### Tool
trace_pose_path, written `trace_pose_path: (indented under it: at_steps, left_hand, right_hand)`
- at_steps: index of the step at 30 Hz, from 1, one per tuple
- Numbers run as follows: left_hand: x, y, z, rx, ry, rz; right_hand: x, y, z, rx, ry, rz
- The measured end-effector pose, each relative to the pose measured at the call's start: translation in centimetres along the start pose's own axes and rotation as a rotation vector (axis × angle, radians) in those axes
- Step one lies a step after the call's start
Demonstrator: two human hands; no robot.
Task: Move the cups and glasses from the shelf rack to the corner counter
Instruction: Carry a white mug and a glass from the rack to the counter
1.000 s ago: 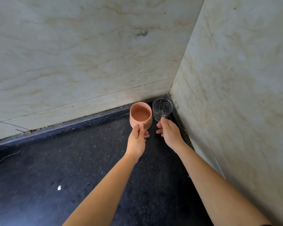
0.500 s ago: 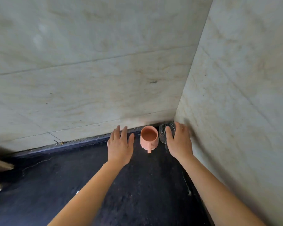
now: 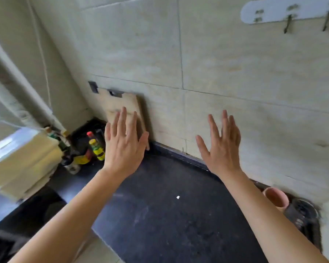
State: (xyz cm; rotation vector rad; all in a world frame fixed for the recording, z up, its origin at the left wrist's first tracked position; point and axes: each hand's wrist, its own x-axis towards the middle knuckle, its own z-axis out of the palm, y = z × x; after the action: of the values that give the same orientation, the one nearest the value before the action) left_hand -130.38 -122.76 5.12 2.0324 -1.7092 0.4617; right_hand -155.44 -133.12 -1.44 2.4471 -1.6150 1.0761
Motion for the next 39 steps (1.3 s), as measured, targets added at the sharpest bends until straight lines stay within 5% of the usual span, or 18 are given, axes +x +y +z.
trace_pose_path:
  at_steps: [10, 22, 39]
  left_hand:
    - [-16.3, -20.4, -16.7, 0.207, 0.155, -0.384]
    - [-44.4, -46.0, -39.7, 0.471, 0.255, -0.783]
    - [-65.8, -69.8, -50.8, 0.738, 0.276, -1.242]
  right_hand:
    - [-1.9, -30.1, 4.4, 0.266, -0.111, -0.458]
    - [-20.6, -73.0, 5.7, 0.54, -0.167, -0.902]
    - [-38.2, -111.1, 16.5, 0.815, -0.365, -1.297]
